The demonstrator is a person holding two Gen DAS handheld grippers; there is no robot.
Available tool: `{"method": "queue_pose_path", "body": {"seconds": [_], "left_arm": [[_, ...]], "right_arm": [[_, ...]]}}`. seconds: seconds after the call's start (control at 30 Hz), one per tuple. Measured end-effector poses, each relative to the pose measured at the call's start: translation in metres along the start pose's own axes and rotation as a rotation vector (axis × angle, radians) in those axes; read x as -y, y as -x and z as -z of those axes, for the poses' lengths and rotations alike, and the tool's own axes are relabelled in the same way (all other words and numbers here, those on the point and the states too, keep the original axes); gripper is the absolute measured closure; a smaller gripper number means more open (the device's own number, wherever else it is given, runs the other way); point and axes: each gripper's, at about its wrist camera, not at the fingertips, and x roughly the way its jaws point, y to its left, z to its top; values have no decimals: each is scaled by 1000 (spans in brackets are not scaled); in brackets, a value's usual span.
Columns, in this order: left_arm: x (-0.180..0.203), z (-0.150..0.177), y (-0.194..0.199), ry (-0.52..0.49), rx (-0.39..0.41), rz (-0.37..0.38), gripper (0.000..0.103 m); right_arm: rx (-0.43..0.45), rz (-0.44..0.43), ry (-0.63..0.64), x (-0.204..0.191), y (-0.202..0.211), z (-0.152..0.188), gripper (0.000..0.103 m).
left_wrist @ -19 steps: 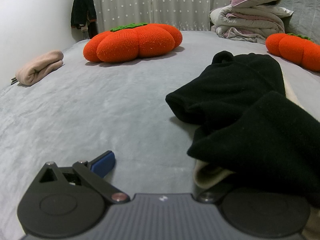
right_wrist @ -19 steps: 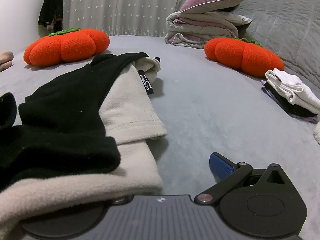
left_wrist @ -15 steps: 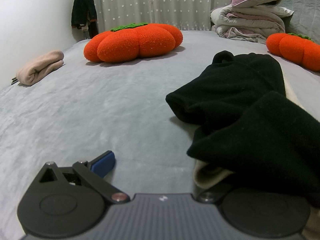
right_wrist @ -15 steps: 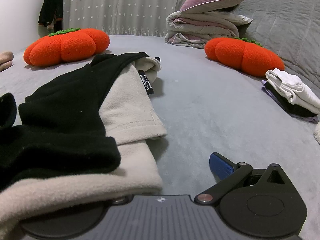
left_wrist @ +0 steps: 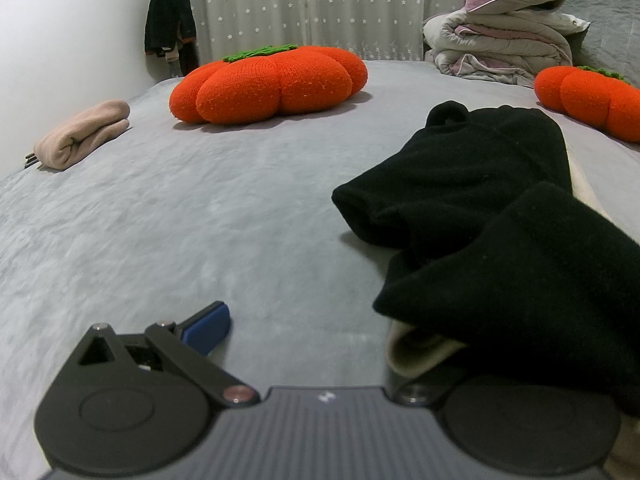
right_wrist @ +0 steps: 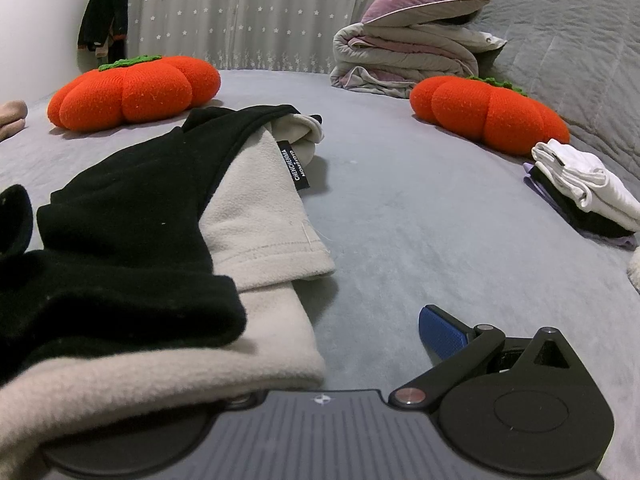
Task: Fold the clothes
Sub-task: 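Move both grippers toward the crumpled black-and-cream garment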
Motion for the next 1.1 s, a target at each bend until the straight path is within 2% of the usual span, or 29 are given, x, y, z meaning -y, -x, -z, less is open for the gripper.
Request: {"method": "queue_pose_path", "body": {"seconds": [0.43, 0.63, 0.73, 0.87, 1.1], "left_arm": [[5, 2, 11, 16, -25, -29, 0], [1, 0, 20, 34, -64, -7, 0], [0, -1, 23, 37, -83, -3, 0], [-1, -6, 29, 41, -96, -6, 0], [-6, -11, 34, 57, -102, 5, 0]], "right_arm": [[-4, 8, 99, -5, 4, -7, 0], [5, -45, 212, -6, 8, -12, 0], [-12, -80, 206, -3, 8, -15, 2], [-44, -130, 190, 1, 10, -20, 11], [-68, -166, 182, 2, 16, -24, 12]]}}
